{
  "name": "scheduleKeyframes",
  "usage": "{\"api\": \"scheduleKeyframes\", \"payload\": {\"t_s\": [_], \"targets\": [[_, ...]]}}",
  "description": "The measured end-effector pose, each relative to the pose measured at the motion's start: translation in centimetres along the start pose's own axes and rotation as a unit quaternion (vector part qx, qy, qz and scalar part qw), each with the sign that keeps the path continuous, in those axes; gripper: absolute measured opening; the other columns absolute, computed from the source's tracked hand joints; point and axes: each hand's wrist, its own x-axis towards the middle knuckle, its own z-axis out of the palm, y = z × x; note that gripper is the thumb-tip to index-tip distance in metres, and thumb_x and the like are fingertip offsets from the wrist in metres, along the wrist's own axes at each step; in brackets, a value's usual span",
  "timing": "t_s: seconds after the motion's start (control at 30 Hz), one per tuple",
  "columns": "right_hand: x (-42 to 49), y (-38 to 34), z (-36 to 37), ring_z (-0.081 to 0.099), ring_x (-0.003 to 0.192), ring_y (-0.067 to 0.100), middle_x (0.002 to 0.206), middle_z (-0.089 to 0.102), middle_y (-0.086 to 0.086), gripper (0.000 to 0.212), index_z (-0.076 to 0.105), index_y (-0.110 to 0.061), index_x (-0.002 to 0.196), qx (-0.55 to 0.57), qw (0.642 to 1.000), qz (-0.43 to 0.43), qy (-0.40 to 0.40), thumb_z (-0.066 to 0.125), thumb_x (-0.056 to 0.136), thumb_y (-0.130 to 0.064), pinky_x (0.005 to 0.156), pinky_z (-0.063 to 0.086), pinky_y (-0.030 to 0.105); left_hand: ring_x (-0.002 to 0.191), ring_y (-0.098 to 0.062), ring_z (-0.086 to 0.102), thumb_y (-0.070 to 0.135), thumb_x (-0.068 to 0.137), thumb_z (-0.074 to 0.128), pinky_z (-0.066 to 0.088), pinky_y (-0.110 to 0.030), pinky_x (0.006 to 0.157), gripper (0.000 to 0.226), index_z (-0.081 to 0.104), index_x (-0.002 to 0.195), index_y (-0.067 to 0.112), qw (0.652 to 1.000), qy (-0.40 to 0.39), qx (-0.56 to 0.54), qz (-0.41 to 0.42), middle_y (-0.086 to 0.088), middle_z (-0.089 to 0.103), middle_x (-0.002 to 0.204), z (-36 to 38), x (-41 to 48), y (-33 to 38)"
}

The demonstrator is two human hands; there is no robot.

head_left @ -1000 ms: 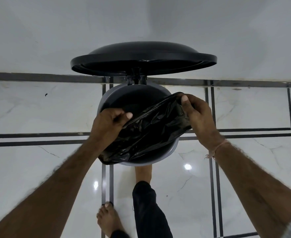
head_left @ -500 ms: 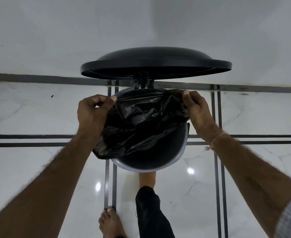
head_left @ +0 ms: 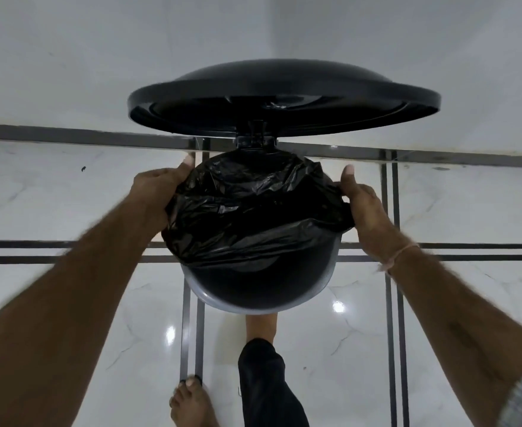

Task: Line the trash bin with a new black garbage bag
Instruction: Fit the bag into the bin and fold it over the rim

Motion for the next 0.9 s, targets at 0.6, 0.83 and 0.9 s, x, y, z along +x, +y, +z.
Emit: {"api": "scheduleKeyframes", "payload": {"t_s": [0.6,0.83,0.9], "targets": [[-8.6,3.1,2.2,0.064,0.086,0.027,0.102,0.065,0.019,0.031,0.064,-0.002,0.127,0.242,0.944,0.128,0.183,0.070,0.097,-0.006,0.067,0.056,0.032,0.057,-0.006,0.052,0.038,0.093,0.067,0.043,-0.024,0.061,0.022,0.065,0.076,0.025,0.980,-0.021,-0.172,-0.093,0.013,0.067,0.061,-3.3,-8.2,-9.2],[-11.6,4.9,3.1,0.058,0.070,0.012,0.082,0.069,0.001,0.009,0.070,-0.012,0.089,0.246,0.937,0.180,0.169,0.075,0.094,-0.017,0.059,0.038,0.026,0.063,-0.005,0.051,0.048,0.071,0.075,0.045,-0.025,0.061,0.027,0.064,0.082,0.026,0.971,-0.049,-0.203,-0.116,0.014,0.064,0.062,-3.3,-8.8,-10.0],[-12.2,5.0,3.5,0.062,0.070,0.008,0.075,0.071,-0.007,0.012,0.069,-0.019,0.083,0.251,0.939,0.190,0.136,0.077,0.093,-0.021,0.063,0.038,0.027,0.066,-0.006,0.051,0.051,0.080,0.072,0.045,-0.026,0.062,0.027,0.064,0.087,0.026,0.973,-0.042,-0.188,-0.123,0.014,0.064,0.061,-3.3,-9.0,-10.1]]}}
